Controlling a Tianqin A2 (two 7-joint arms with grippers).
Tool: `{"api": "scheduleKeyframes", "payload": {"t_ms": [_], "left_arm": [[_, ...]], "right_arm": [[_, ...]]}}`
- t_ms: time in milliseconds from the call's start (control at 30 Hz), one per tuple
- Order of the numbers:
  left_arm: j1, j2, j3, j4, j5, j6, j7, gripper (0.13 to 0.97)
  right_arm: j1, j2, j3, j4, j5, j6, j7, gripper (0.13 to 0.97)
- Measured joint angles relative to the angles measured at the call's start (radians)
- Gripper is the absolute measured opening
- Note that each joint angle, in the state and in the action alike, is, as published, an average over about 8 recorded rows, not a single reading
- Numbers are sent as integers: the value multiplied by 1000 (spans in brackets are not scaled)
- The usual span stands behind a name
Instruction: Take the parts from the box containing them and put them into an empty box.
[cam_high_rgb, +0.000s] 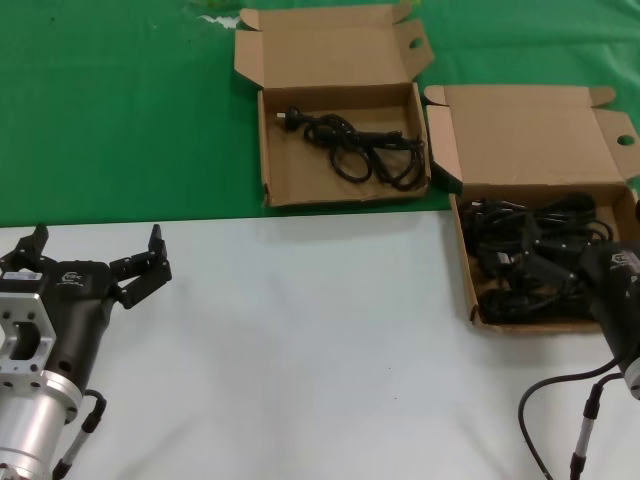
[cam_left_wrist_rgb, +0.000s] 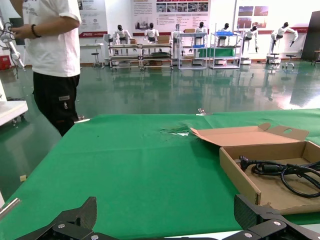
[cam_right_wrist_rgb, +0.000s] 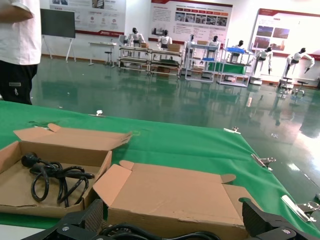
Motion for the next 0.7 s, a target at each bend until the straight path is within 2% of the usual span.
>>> {"api": "scheduleKeyframes", "payload": {"t_ms": [700], "left_arm": [[0,0,0,0,0,0,0,966]], "right_arm": [[0,0,0,0,0,0,0,966]]}}
